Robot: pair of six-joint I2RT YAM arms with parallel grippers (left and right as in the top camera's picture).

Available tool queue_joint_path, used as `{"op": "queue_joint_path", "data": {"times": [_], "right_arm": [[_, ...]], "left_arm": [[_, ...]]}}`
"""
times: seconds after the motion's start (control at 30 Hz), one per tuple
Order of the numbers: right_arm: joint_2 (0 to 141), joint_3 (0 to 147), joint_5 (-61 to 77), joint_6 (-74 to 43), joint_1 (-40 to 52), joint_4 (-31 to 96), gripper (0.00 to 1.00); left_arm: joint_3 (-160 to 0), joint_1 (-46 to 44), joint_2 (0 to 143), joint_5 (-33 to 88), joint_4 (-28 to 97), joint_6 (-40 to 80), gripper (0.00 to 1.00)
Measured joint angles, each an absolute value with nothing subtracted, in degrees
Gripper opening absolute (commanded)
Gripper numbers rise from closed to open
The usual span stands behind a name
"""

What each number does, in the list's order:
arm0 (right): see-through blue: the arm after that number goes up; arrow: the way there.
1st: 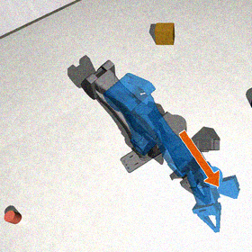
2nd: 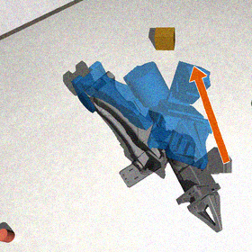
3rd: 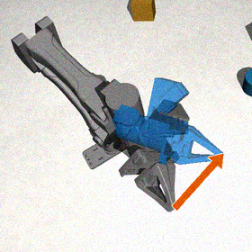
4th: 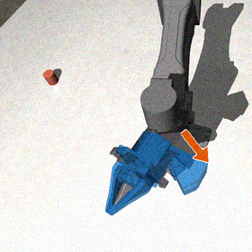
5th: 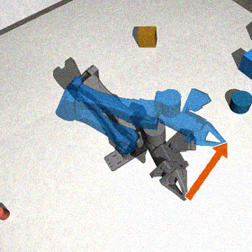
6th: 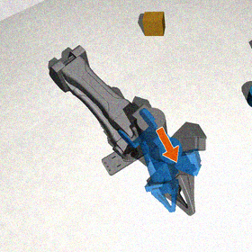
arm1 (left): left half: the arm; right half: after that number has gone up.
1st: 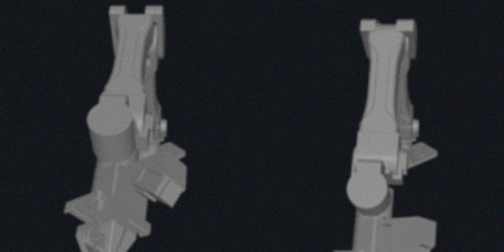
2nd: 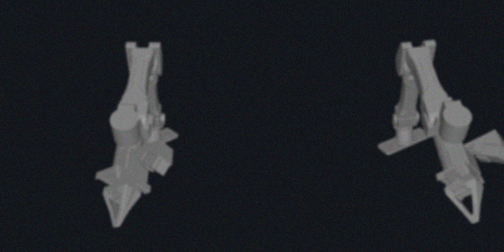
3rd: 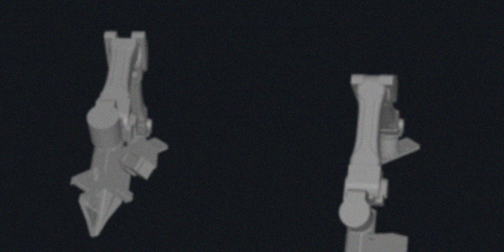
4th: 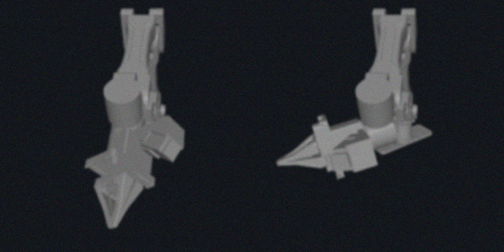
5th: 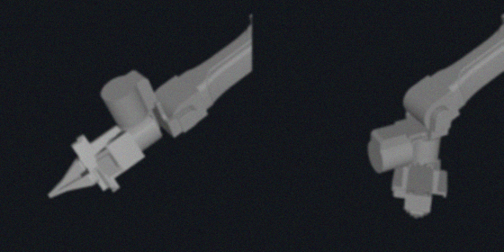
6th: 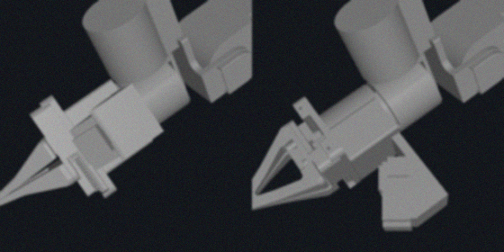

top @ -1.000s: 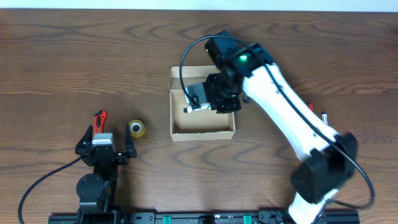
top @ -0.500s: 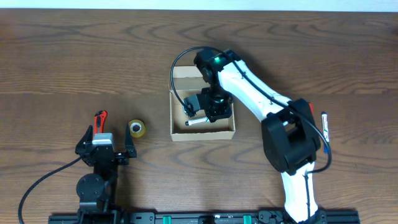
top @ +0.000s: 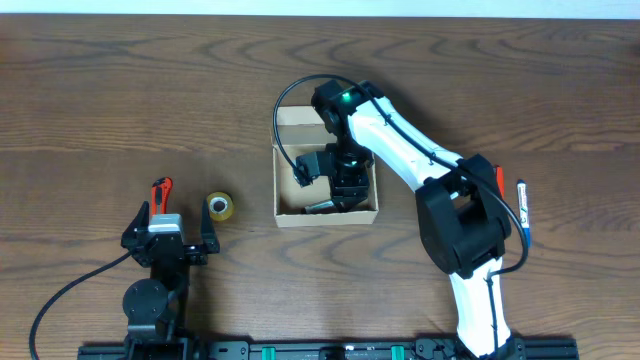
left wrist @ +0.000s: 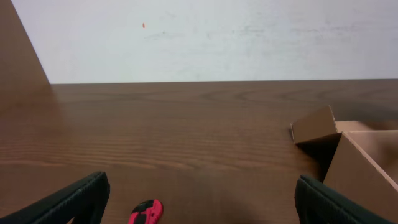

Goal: Pack container
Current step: 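Carry the black marker over the box and release it inside, then move the right gripper back to the red marker on the right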

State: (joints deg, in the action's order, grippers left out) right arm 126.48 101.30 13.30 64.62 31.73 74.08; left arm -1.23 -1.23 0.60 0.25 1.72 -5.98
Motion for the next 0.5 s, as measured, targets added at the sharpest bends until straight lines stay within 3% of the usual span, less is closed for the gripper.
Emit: {"op": "queue_joint_path", "data": {"times": [0.13,0.2,0.23,0.3,0.5], "right_arm": [[123.2,103.0,13.5,58.3,31.6,76.4,0.89],[120.4,104.5,13.6,53.1,31.1,77.2,0.78],[119.0,105.3,13.6,50.7,30.8,77.6,0.78],[115.5,106.7,13.4,45.7,29.6,78.9,0.99],[105.7,107.7,5.3,26.0,21.4,74.5,0.99]], "left_arm": [[-1.2,-1.2,0.6,0.3,1.7,-6.0,0.95],[-1.2,-1.2,0.6,0.3,1.7,-6.0,0.95],[-1.2,-1.2,0.6,0.3,1.7,-6.0,0.95],[-1.2,-1.2,0.6,0.3,1.7,-6.0,0.95],[-1.2,-1.2,0.6,0.3,1.7,-6.0,0.95]]}}
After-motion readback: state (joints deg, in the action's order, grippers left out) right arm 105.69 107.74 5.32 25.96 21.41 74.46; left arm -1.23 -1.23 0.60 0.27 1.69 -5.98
